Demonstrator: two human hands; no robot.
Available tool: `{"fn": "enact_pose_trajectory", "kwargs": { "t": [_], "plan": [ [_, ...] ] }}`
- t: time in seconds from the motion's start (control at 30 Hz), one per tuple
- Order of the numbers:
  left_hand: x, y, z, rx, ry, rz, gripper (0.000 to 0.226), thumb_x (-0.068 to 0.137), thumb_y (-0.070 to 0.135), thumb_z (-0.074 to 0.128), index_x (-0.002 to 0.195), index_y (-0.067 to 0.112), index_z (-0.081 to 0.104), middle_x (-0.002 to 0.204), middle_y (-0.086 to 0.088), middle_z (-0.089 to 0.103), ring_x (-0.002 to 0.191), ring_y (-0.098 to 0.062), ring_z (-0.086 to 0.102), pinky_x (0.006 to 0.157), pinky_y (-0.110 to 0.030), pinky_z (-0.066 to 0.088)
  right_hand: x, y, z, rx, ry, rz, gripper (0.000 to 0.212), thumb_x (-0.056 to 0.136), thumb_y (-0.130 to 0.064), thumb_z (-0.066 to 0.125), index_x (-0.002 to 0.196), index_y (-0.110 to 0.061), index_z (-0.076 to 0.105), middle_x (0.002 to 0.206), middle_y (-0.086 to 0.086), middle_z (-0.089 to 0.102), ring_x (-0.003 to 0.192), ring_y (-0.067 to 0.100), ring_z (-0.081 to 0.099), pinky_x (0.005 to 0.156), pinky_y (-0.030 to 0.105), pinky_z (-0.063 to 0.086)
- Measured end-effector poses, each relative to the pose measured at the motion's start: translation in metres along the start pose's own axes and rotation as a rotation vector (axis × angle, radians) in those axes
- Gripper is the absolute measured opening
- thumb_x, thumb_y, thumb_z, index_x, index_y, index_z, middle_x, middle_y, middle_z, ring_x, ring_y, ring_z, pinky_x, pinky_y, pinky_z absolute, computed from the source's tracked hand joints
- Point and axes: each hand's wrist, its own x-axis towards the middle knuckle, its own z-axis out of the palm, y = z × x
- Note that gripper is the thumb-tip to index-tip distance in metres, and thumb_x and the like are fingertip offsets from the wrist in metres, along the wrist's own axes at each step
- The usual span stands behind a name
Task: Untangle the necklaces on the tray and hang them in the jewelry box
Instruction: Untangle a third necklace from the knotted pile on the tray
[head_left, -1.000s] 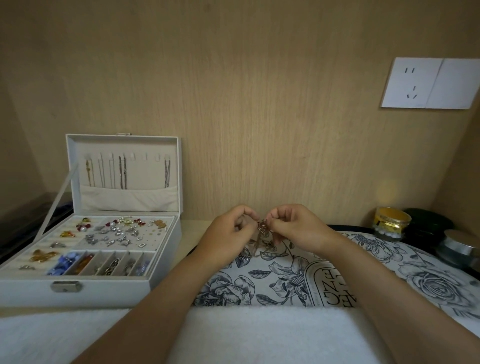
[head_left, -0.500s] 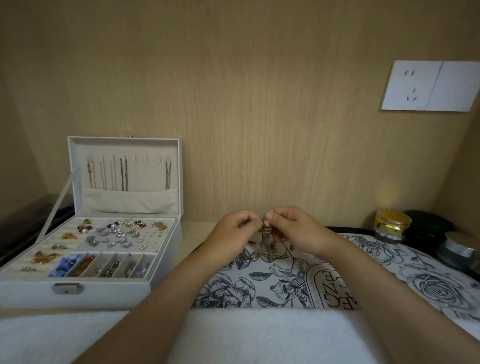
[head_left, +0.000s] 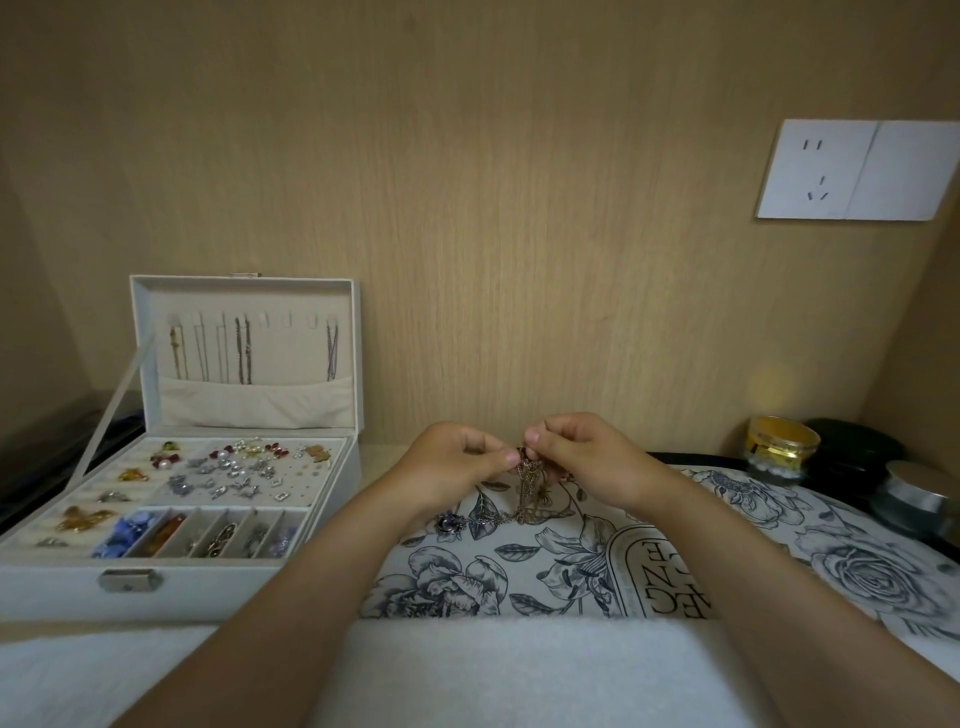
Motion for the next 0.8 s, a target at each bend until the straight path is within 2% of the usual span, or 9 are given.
{"fn": "enact_pose_trajectory", "kwargs": {
  "t": [0.1,0.2,0.3,0.37,0.43,0.5,0.6,0.7,0.8],
  "plan": [
    [0.001,0.001,-0.002,-0.018,0.003,-0.044,0.009,0.089,0.021,0.072,0.094,0.017,0.077,0.083,0.0,0.077,0.082,-0.013,0.072,0.086,-0.03,0.058,0.0,0.001,0.0,-0.026,-0.013,-0.002,0.022,0.098,-0.026,0.06,0.088,-0.01,0.072,0.057,-0.016,0.056,0.054,-0.003,0.048,0.057,0.012,0.041],
    [0.0,0.004,-0.002,-0.044,0.051,-0.098,0.008,0.09,0.02,0.07,0.093,0.016,0.076,0.073,0.004,0.074,0.071,-0.008,0.068,0.068,-0.018,0.054,0.0,0.003,0.0,-0.069,-0.028,0.012,0.023,0.095,-0.027,0.066,0.088,-0.007,0.073,0.065,-0.01,0.06,0.06,0.001,0.051,0.063,0.017,0.044],
    [0.004,0.001,0.001,0.236,0.174,-0.059,0.009,0.087,0.027,0.068,0.08,0.025,0.074,0.074,0.009,0.071,0.074,-0.008,0.066,0.072,-0.026,0.053,0.001,0.007,0.003,-0.082,-0.043,0.038,0.012,0.093,-0.023,0.07,0.085,-0.015,0.075,0.077,-0.005,0.07,0.073,0.005,0.061,0.076,0.025,0.051],
    [0.005,0.0,0.004,0.336,0.242,-0.031,0.013,0.086,0.029,0.064,0.074,0.027,0.069,0.075,0.01,0.07,0.076,-0.009,0.066,0.077,-0.03,0.053,0.0,0.007,0.005,-0.075,-0.024,0.045,0.007,0.09,-0.021,0.073,0.085,-0.018,0.076,0.08,-0.002,0.073,0.075,0.006,0.062,0.077,0.027,0.052],
    [0.004,0.002,0.006,0.247,0.245,0.006,0.013,0.089,0.028,0.063,0.077,0.026,0.068,0.075,0.006,0.069,0.069,-0.01,0.066,0.075,-0.034,0.055,0.0,0.006,0.005,-0.074,-0.004,0.062,0.006,0.085,-0.022,0.078,0.082,-0.018,0.075,0.082,0.005,0.075,0.074,0.011,0.062,0.074,0.029,0.051],
    [0.002,0.004,0.006,0.104,0.208,0.07,0.011,0.093,0.023,0.064,0.084,0.02,0.069,0.081,-0.001,0.069,0.065,-0.011,0.069,0.072,-0.039,0.06,0.0,0.004,0.005,-0.086,0.0,0.082,0.011,0.081,-0.022,0.082,0.08,-0.017,0.072,0.076,0.001,0.074,0.07,0.009,0.061,0.07,0.027,0.05],
    [-0.001,0.007,0.007,-0.013,0.153,0.136,0.007,0.095,0.018,0.064,0.091,0.014,0.069,0.086,-0.011,0.069,0.068,-0.017,0.072,0.067,-0.042,0.063,0.001,0.005,0.006,-0.001,0.038,0.063,0.015,0.083,-0.025,0.08,0.092,-0.017,0.07,0.08,-0.004,0.07,0.073,0.005,0.064,0.073,0.024,0.054],
    [-0.001,0.007,0.008,0.075,0.155,0.21,0.007,0.095,0.02,0.064,0.092,0.016,0.069,0.075,-0.009,0.072,0.067,-0.019,0.073,0.068,-0.042,0.062,0.001,0.004,0.006,0.073,0.075,0.019,0.009,0.09,-0.023,0.073,0.094,-0.015,0.075,0.075,-0.007,0.071,0.07,0.002,0.063,0.068,0.017,0.05],
    [-0.001,0.004,0.004,0.293,0.194,0.331,0.005,0.094,0.023,0.065,0.094,0.021,0.07,0.078,0.005,0.073,0.068,-0.008,0.071,0.07,-0.036,0.061,0.001,0.005,0.007,0.059,0.126,0.018,0.002,0.084,-0.017,0.078,0.085,-0.017,0.079,0.076,-0.001,0.076,0.072,0.009,0.066,0.072,0.021,0.055]
  ]
}}
